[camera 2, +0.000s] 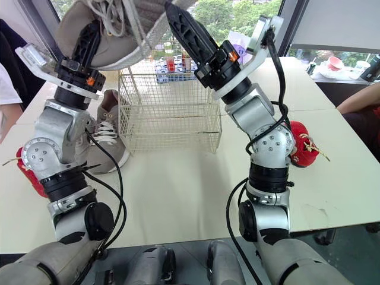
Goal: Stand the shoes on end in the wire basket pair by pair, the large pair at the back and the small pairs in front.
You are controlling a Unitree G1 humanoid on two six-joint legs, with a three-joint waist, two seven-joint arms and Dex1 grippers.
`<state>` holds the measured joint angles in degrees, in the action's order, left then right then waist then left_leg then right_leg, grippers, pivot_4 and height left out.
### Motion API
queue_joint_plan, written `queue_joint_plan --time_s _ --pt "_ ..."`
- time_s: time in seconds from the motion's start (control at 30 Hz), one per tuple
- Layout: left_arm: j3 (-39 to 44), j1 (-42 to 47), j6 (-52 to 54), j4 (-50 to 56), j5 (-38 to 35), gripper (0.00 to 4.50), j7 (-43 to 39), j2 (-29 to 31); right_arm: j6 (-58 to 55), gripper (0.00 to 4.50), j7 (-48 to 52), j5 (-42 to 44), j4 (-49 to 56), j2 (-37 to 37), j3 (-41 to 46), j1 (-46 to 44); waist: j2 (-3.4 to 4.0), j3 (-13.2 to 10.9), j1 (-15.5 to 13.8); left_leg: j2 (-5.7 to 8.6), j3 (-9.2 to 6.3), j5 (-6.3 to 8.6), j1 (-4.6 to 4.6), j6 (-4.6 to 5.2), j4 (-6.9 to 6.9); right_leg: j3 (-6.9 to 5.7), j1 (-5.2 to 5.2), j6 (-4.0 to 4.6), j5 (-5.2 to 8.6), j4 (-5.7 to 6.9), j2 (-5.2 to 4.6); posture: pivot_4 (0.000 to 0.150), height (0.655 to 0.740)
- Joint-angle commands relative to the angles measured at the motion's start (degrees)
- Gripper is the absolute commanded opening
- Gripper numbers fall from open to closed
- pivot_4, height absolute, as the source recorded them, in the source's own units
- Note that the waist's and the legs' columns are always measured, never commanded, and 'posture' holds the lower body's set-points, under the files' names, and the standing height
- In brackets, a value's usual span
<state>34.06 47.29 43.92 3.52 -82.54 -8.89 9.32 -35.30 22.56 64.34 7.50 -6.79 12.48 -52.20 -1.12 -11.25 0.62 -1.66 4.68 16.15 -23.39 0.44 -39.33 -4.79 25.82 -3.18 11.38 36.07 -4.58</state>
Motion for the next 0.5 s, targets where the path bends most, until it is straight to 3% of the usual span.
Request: queue_joint_plan --time_s 0.03,0.5 --pt "-1.2 0.0 -1.2 2.2 -3.4 0.71 -1.3 1.0 2.4 4.42 2.2 -2.4 -0.6 0.0 -0.9 -2.0 0.0 0.0 0.1 0.0 0.0 0.0 0.01 0.0 0.0 0.0 0.0 0.0 0.0 -0.01 0.0 0.15 0.74" --pt "-5.6 -5.1 -2.4 3.9 -5.2 0.71 -1.3 2.2 7.2 4.42 3.2 -5.7 -5.0 1.0 0.3 -6.0 0.0 0.0 0.0 -0.01 0.0 0.0 0.02 -0.01 0.0 0.0 0.01 0.0 0.0 -0.04 0.0 0.15 0.74"
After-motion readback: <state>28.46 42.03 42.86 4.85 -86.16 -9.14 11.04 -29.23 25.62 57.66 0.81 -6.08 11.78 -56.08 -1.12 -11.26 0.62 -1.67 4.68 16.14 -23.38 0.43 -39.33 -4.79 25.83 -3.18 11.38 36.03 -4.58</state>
